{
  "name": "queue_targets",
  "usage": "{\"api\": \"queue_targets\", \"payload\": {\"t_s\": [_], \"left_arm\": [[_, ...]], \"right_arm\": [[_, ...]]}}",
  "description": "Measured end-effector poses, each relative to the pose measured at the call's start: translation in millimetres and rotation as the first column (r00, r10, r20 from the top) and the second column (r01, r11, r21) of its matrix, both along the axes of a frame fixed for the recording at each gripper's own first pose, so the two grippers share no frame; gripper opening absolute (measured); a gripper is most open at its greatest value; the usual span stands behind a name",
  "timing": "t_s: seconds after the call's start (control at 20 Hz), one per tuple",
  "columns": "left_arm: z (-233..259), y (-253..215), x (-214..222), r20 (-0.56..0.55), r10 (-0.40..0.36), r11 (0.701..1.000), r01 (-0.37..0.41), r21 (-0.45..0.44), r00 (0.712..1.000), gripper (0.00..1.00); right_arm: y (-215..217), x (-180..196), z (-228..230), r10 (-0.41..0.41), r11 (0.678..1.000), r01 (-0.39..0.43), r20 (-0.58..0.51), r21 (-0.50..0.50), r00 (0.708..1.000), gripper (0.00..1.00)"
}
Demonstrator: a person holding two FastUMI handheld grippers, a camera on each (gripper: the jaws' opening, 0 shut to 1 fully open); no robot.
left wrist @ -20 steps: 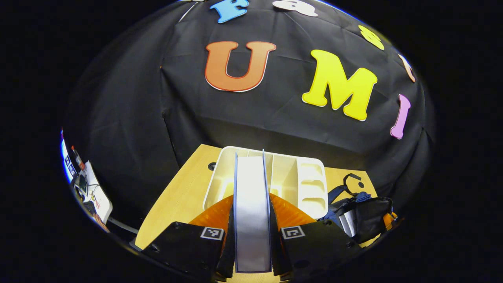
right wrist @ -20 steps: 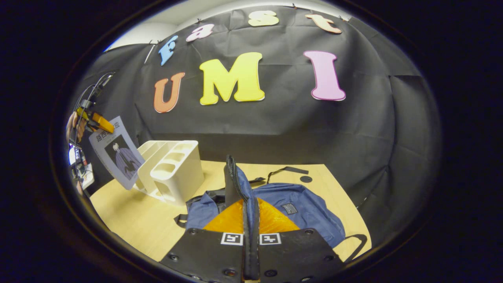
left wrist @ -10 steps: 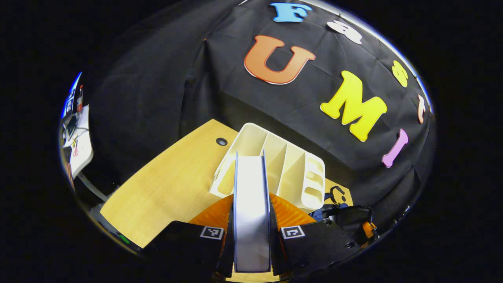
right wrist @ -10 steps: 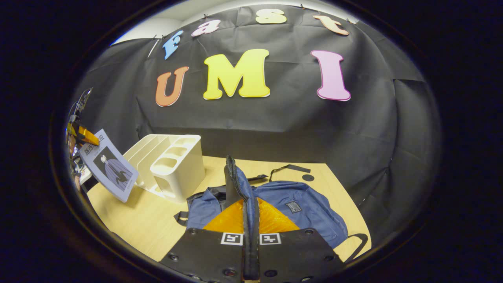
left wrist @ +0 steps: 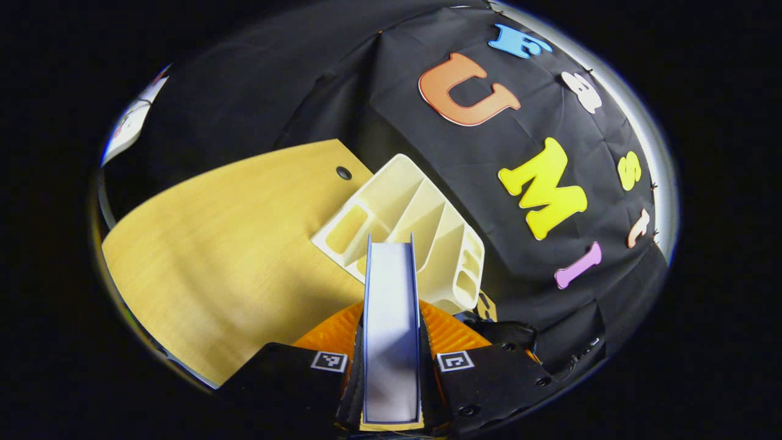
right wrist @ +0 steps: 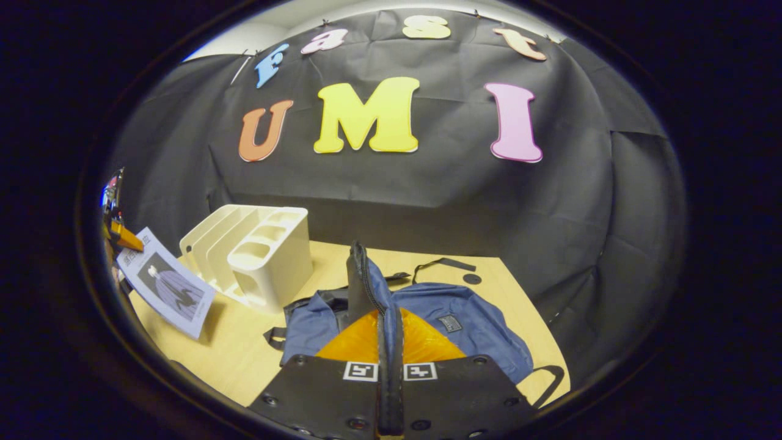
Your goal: Open the schoolbag, grab two books from the bookshelf and put them into the schoolbag.
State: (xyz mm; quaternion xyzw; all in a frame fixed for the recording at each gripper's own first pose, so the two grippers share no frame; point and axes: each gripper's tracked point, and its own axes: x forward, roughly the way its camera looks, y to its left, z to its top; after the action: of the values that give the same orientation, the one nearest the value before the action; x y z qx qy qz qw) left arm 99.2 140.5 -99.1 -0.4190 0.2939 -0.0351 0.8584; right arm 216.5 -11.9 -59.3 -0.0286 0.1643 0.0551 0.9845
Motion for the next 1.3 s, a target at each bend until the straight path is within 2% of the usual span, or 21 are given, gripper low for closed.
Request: {"api": "queue_targets", "payload": {"t_s": [0.15, 0.35, 0.75, 1.1, 1.3], "left_arm": [[-17, -23, 5, -0.013, -0.020, 0.998, 0.019, -0.068, 1.000, 0.39], [-16, -49, 9, 0.013, -0.048, 0.985, 0.050, -0.164, 0.999, 0.39], [-10, -123, 25, 0.060, -0.147, 0.930, 0.159, -0.331, 0.987, 0.39], [-3, -182, 46, 0.076, -0.202, 0.900, 0.215, -0.380, 0.976, 0.39], [-2, -217, 56, 0.075, -0.239, 0.900, 0.250, -0.356, 0.968, 0.39]], "right_arm": [[0, -2, 1, -0.002, 1.000, 0.002, 0.005, -0.007, 1.000, 0.01], [5, -7, 3, 0.020, 1.000, -0.020, -0.003, -0.004, 1.000, 0.00], [9, -11, 15, 0.046, 0.999, -0.046, 0.010, -0.016, 0.999, 0.00], [8, -10, 20, 0.086, 0.996, -0.086, 0.011, -0.003, 0.996, 0.00], [-1, -8, 33, 0.099, 0.995, -0.100, 0.035, 0.015, 0.994, 0.00]]}}
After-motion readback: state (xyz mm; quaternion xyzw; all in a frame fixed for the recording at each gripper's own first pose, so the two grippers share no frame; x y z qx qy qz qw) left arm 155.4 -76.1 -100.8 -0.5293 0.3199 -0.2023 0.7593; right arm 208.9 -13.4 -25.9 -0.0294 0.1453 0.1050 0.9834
